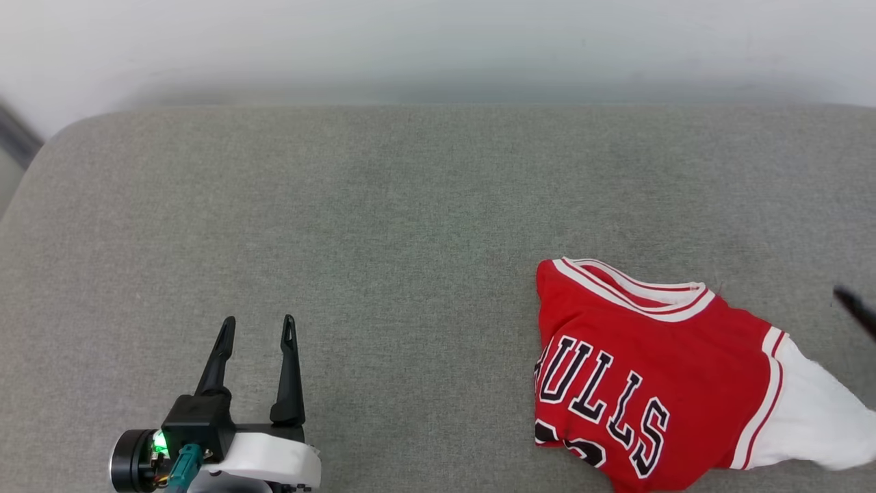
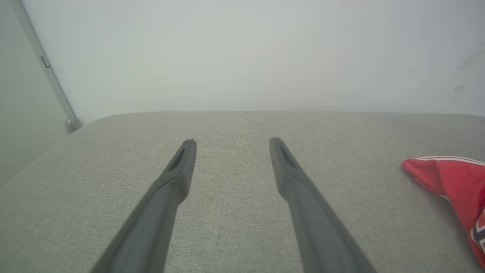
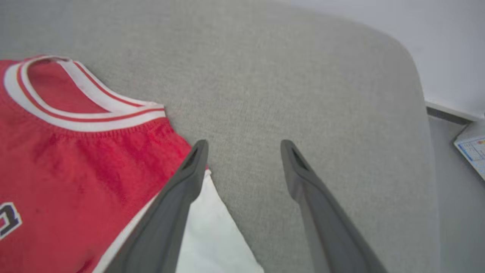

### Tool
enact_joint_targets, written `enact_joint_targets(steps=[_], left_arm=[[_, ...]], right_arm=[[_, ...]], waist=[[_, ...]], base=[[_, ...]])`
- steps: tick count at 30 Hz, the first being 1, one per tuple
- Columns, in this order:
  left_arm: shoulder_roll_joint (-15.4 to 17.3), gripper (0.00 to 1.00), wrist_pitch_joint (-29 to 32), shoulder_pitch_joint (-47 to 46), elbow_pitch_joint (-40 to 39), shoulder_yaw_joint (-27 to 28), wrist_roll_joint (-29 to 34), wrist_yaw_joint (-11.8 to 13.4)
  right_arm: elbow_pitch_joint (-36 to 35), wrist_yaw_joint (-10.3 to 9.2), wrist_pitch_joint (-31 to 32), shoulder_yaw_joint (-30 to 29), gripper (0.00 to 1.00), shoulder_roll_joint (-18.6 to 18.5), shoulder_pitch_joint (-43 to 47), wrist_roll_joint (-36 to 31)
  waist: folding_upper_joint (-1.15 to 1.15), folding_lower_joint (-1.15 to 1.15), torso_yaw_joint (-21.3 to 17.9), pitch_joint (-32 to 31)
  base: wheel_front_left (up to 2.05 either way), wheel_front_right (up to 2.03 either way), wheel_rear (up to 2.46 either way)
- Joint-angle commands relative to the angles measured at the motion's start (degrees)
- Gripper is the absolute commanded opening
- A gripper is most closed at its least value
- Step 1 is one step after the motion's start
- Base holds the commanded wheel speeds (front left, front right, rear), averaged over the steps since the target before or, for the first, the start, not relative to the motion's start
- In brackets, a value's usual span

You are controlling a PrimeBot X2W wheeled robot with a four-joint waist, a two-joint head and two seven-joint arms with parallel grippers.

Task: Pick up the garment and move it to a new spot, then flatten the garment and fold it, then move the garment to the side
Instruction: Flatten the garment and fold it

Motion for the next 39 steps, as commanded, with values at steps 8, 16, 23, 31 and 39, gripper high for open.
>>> enact_joint_targets(steps=[8,16,23,31,39], left_arm=[[-0.04,1.00,-0.13,-1.54,0.21,1.22,1.76,-1.71],[0.93,1.00,-0.13,-5.15,-0.40,2.29,3.32,-3.63],[3.43,1.00,-0.13,-11.99,1.70,0.93,4.10,-6.32],[8.18,1.00,0.95,-26.19,8.38,-5.62,2.63,-8.80],[13.92,1.00,12.23,-42.83,12.02,-20.96,-8.59,-9.00]], right_arm=[[-4.34,-0.04,-16.65,-15.57,1.00,10.93,1.10,-15.33],[-13.49,-0.04,-24.23,-31.94,1.00,26.95,9.87,-32.38],[-22.95,-0.05,-25.80,-40.61,1.00,38.08,19.82,-41.16],[-31.63,-0.02,-25.88,-44.64,1.00,44.17,26.11,-44.76],[-34.90,-0.04,-25.90,-46.19,1.00,47.13,27.49,-45.69]], waist=[[0.00,0.00,-0.51,-1.19],[0.00,0.00,-0.80,-1.08],[0.00,0.00,-1.18,-0.79],[0.00,0.00,-2.49,0.31],[0.00,0.00,-3.83,2.21]], base=[[0.00,0.00,0.00],[0.00,0.00,0.00],[0.00,0.00,0.00],[0.00,0.00,0.00],[0.00,0.00,0.00]])
